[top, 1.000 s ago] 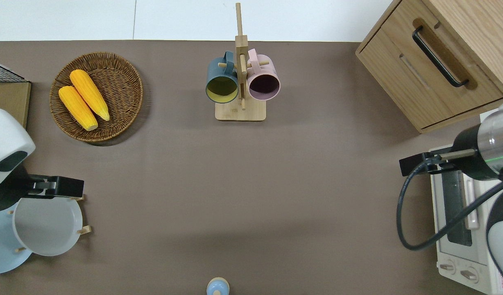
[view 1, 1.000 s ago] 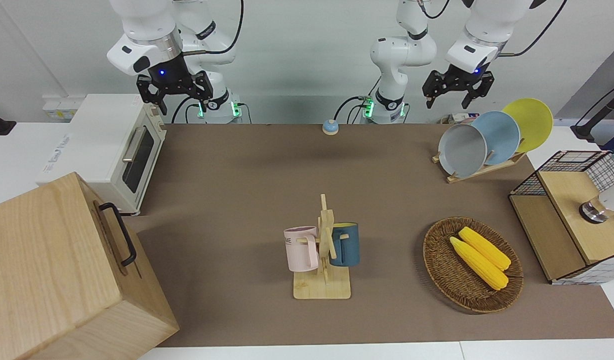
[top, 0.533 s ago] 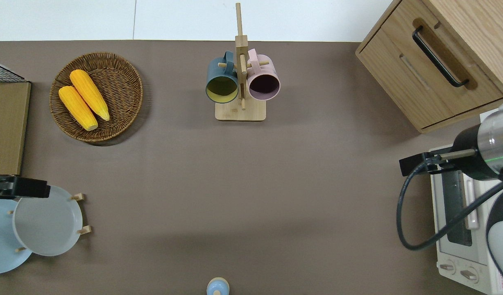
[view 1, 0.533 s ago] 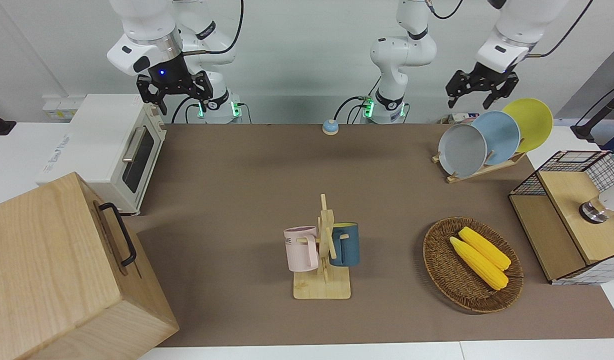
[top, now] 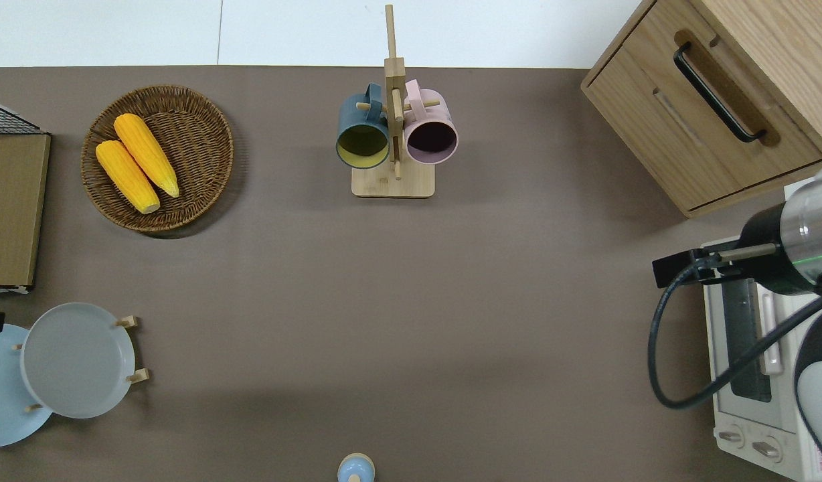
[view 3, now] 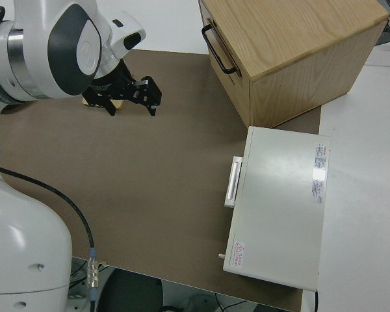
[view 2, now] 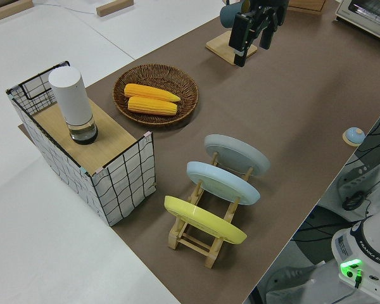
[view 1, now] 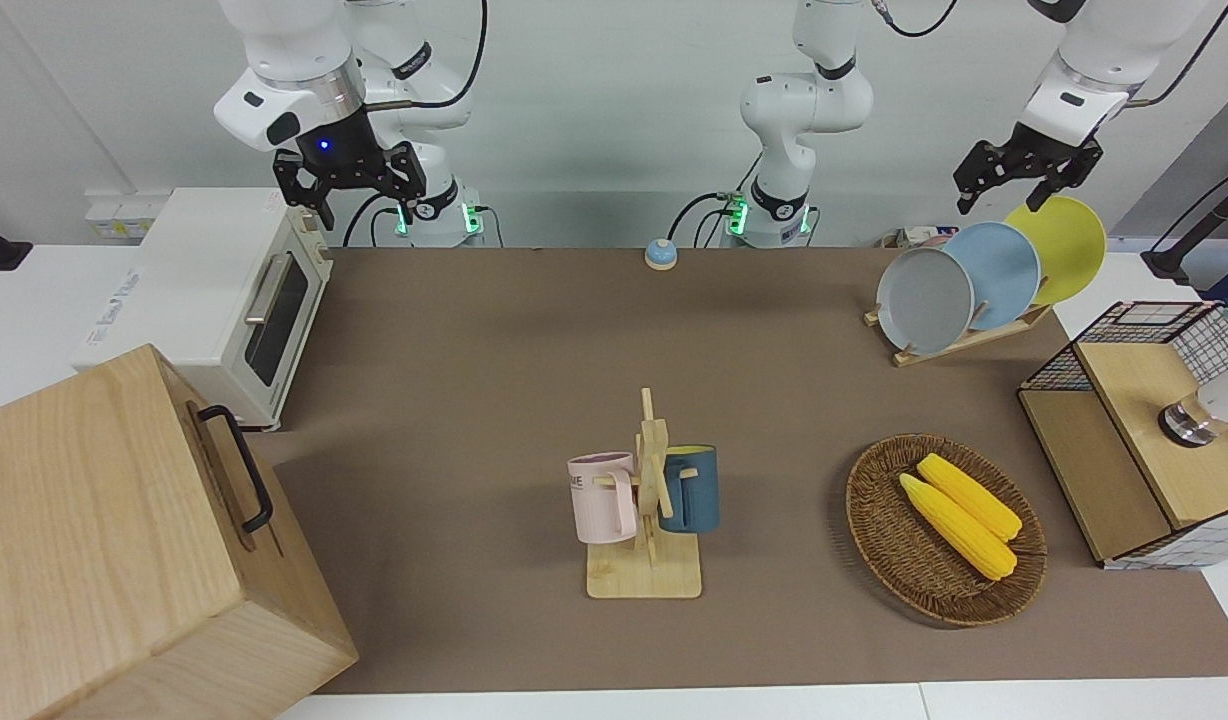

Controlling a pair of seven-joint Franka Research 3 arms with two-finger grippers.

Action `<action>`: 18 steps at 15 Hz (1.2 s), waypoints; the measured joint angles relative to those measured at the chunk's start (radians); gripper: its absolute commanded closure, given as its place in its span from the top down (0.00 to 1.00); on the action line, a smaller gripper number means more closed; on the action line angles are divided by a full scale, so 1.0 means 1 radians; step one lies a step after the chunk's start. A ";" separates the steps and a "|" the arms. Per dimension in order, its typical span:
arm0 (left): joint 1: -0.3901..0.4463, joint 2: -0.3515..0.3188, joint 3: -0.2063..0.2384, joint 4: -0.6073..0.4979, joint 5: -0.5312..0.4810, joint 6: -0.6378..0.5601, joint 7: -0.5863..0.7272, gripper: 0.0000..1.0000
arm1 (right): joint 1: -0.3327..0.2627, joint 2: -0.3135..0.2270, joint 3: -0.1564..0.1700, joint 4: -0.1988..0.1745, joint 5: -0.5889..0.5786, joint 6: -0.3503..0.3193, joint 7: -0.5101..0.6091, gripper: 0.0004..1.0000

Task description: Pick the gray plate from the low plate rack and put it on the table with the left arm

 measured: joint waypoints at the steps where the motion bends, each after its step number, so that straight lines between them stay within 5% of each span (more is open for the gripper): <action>1: 0.000 0.001 0.000 -0.005 0.008 0.005 0.000 1.00 | 0.000 0.000 0.000 0.000 0.000 0.000 0.000 0.99; 18: 0.023 -0.017 0.064 -0.312 0.033 0.280 0.013 1.00 | 0.000 0.000 0.000 0.000 0.000 0.000 0.000 0.99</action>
